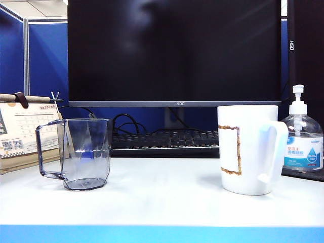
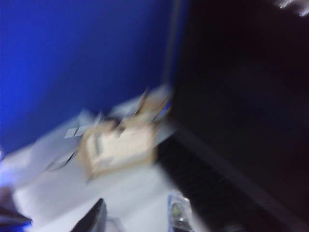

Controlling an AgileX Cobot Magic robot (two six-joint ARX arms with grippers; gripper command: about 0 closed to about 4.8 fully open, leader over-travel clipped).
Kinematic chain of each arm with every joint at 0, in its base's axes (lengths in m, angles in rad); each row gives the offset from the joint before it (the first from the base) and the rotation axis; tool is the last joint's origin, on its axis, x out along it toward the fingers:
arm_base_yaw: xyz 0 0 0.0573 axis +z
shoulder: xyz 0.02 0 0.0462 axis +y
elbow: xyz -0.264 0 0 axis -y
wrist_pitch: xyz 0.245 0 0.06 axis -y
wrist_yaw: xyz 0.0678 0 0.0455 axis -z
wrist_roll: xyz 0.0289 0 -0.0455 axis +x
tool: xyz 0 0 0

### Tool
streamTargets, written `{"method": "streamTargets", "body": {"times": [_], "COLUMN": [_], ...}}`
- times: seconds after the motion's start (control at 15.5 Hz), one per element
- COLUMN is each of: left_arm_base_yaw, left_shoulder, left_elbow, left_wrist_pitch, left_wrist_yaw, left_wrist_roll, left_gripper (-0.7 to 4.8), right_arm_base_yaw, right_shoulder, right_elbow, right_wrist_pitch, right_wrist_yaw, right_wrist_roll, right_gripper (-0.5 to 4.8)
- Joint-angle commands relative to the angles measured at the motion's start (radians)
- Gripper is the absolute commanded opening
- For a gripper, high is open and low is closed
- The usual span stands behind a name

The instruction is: Swap the positions of the transparent plastic cup and the white ceramic cup.

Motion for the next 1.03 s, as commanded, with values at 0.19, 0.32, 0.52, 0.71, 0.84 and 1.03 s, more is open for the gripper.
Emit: {"method": "streamTargets", "body": {"times": [0.19,0.32,0.52,0.71,0.84,1.03], "left_arm_base_yaw": [0.0,0.0,0.0,0.0,0.0,0.0], "left_shoulder": [-0.001,-0.022,-0.061,-0.062,-0.062,-0.071], "left_elbow": [0.003,0.002,0.002,-0.048,-0.122,-0.185], "left_wrist_pitch": [0.215,0.247,0.335,0.313,0.377,0.386], "left_wrist_yaw": [-0.008,-0.001,0.013,0.083,0.082,0.085], "left_wrist_roll": [0.259,0.247,0.248,0.203,0.1,0.043], "left_gripper": [0.17,0.17,0.17,0.16,0.13,-0.06], "right_arm_base_yaw": [0.004,0.002,0.002,0.002,0.003,0.011], "right_shoulder": [-0.328,-0.57,-0.999,-1.397,-1.596,-1.476], "right_elbow": [-0.04,-0.267,-0.814,-1.353,-1.684,-1.821], "right_wrist_pitch": [-0.159,-0.152,0.151,0.488,0.686,0.7], "right_wrist_yaw": [0.056,0.186,0.297,0.277,0.254,0.179], "right_wrist_roll": [-0.046,0.019,0.138,0.214,0.274,0.281], "right_gripper": [1.66,1.43,1.43,1.43,1.44,1.44]}}
